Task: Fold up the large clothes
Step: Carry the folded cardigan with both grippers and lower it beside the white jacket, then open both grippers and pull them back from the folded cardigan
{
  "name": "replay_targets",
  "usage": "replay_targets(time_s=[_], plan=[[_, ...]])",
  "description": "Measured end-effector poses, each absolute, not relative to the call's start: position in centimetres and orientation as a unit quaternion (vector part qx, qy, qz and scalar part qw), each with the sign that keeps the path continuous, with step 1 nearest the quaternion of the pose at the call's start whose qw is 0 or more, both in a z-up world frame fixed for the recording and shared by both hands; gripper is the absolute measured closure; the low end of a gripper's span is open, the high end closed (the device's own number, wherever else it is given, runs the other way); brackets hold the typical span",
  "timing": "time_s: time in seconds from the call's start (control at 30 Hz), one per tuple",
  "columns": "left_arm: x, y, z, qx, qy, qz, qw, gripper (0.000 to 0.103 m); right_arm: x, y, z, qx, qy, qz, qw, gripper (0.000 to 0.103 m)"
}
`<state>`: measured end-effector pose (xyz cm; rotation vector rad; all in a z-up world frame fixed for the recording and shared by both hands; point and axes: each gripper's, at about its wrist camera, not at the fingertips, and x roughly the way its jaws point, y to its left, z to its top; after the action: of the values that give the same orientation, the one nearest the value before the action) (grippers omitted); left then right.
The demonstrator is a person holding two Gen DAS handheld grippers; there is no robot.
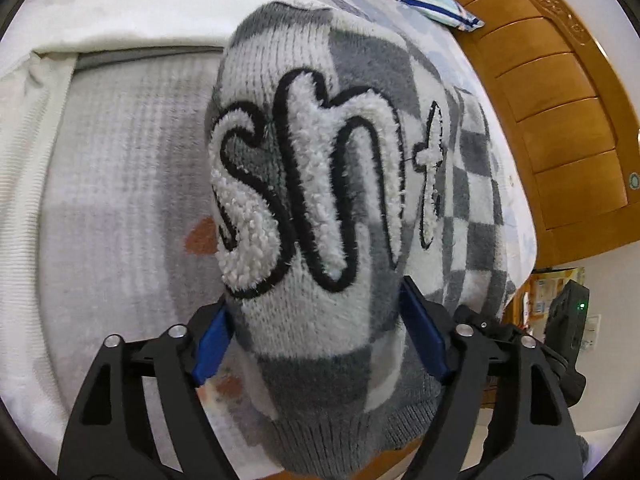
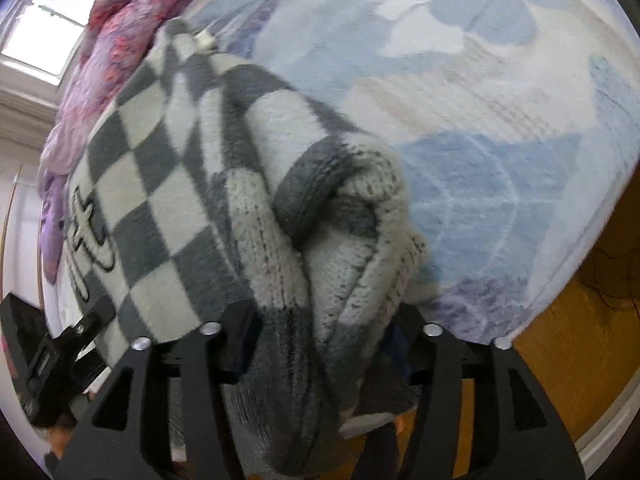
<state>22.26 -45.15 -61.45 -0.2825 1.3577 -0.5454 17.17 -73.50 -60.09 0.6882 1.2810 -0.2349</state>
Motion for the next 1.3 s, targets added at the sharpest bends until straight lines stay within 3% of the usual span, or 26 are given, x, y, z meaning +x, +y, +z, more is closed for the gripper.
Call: replay_targets(time_s=[0.1, 0.3, 0.47, 0.8, 1.0, 1.3], plan=[[21.8, -44.3, -59.7, -0.094, 0.603, -0.242, 0.754, 0.014, 17.6, -72.2, -58.3, 0.254, 0.600, -0.141, 0.745, 0.039], [20.2, -39.8, -55.4, -0.045, 0.588, -0.219, 0.777, 0.011, 17.9, -67.6, -52.1, 0.130, 0.595, -0.196, 0.769, 0.029], [18.1, -33.1, -51.0, -0.013, 0.575, -0.184, 0.797, 0.009, 18.0, -59.9, -47.3, 0.113, 0.585, -0.148, 0.790, 0.026], [13.8, -15.7, -35.4, 0.006, 0.476, -0.066, 0.877, 0.008, 16.9, -40.9, -32.9, 0.091, 0.524, -0.028, 0.846, 0.014], [11.0, -10.2, -26.2, 0.015, 0.429, -0.054, 0.901, 0.005, 14.2, -34.3, -23.7, 0.073, 0.478, -0.007, 0.876, 0.008], [6.1, -5.8, -13.1, 0.041, 0.365, -0.056, 0.928, 0.005, 10.0, -29.0, -12.1, 0.052, 0.409, -0.004, 0.911, 0.008]])
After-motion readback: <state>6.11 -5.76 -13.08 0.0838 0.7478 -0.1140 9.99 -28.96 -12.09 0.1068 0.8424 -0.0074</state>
